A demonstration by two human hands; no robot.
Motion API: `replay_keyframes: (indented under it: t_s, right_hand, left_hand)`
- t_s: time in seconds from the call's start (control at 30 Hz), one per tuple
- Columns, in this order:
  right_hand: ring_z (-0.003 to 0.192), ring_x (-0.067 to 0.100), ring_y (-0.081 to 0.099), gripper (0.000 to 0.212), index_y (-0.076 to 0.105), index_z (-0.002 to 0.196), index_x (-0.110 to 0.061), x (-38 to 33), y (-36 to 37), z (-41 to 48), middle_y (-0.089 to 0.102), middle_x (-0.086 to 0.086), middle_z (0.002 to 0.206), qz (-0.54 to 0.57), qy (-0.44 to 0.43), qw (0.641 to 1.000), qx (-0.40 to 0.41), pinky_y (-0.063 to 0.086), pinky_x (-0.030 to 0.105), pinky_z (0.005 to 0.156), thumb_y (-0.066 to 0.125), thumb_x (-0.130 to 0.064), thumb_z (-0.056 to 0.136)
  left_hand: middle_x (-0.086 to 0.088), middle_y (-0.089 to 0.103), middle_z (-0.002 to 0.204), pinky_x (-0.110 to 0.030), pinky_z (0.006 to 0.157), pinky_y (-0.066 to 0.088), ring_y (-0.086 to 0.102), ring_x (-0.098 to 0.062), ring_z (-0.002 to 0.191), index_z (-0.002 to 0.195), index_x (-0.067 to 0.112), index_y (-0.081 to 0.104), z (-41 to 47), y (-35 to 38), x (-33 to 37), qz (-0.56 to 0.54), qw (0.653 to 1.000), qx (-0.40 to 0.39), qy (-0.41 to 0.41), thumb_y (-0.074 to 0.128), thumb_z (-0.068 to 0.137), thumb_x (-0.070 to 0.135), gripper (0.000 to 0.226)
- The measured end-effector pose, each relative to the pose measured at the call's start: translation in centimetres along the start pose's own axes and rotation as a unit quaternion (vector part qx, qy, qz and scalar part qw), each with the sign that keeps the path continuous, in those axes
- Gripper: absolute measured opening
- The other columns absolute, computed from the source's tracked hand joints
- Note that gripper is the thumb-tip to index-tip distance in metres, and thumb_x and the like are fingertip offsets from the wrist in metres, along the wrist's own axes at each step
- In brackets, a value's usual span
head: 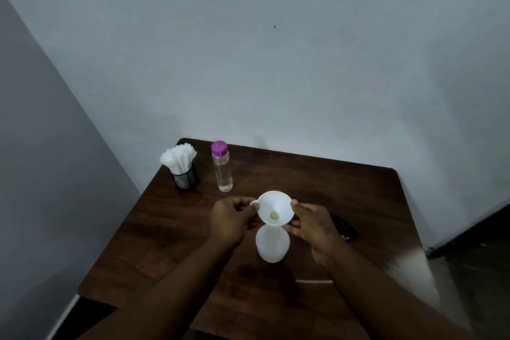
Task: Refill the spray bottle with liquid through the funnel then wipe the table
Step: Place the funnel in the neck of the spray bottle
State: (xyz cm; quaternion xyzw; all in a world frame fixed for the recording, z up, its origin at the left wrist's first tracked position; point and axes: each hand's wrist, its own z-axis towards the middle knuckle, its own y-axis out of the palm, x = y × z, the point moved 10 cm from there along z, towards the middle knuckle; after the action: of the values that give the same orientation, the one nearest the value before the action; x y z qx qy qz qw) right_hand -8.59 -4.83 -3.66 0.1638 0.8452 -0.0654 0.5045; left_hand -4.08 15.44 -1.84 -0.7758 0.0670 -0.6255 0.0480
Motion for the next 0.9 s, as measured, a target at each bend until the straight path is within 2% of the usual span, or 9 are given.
replay_keyframes:
  t_s: [0.07,0.2,0.37,0.47,0.63,0.9]
  right_hand:
    - [0.096,0.023,0.070,0.030,0.063,0.123,-0.004,0.0,0.0,0.0,0.066,0.010,0.113,-0.006,0.001,1.000,0.005,0.059,0.025,0.061,0.059,-0.022,0.099]
    - [0.094,0.023,0.068,0.024,0.065,0.117,-0.005,-0.4,-0.2,-0.1,0.065,0.004,0.100,-0.009,-0.005,1.000,0.013,0.059,0.026,0.061,0.058,-0.019,0.099]
    - [0.100,0.028,0.066,0.024,0.064,0.118,-0.005,0.1,-0.3,0.1,0.063,0.012,0.113,-0.013,0.008,1.000,0.022,0.059,0.027,0.059,0.058,-0.018,0.099]
    - [0.099,0.028,0.067,0.024,0.064,0.119,-0.005,0.3,-0.6,0.3,0.064,0.013,0.114,-0.013,0.011,0.999,0.031,0.059,0.027,0.058,0.059,-0.018,0.099]
    - [0.103,0.030,0.067,0.025,0.064,0.118,-0.004,1.0,-0.9,0.6,0.065,0.016,0.119,-0.023,0.019,0.999,0.031,0.062,0.033,0.068,0.059,-0.018,0.099]
    - [0.102,0.030,0.067,0.028,0.064,0.120,0.000,2.4,-0.6,1.0,0.065,0.017,0.117,-0.028,0.034,0.999,0.033,0.061,0.031,0.066,0.058,-0.018,0.100]
  left_hand:
    - [-0.001,0.079,0.083,-0.038,0.070,0.065,0.077,-0.019,0.075,0.103,0.013,0.078,0.0,0.1,-0.1,0.004,1.000,0.005,-0.003,0.075,0.091,0.018,0.013]
    - [-0.002,0.079,0.082,-0.038,0.070,0.065,0.077,-0.021,0.073,0.099,0.013,0.078,-0.2,0.3,0.4,-0.002,1.000,-0.001,0.004,0.075,0.091,0.016,0.010]
    - [-0.003,0.079,0.081,-0.040,0.070,0.065,0.077,-0.020,0.073,0.099,0.012,0.078,-0.1,0.6,0.3,0.008,1.000,0.003,-0.001,0.075,0.091,0.016,0.009]
    - [-0.004,0.079,0.080,-0.041,0.071,0.065,0.077,-0.022,0.072,0.097,0.011,0.078,0.0,0.9,0.1,0.001,1.000,-0.001,-0.007,0.075,0.091,0.015,0.008]
    - [-0.006,0.079,0.079,-0.035,0.067,0.065,0.077,-0.022,0.070,0.099,0.008,0.078,0.0,1.0,-1.0,0.006,1.000,-0.002,-0.020,0.075,0.091,0.014,0.010]
    - [-0.006,0.078,0.076,-0.039,0.069,0.065,0.077,-0.024,0.070,0.098,0.007,0.077,0.5,0.9,-3.0,0.020,0.999,0.004,-0.038,0.074,0.093,0.013,0.009]
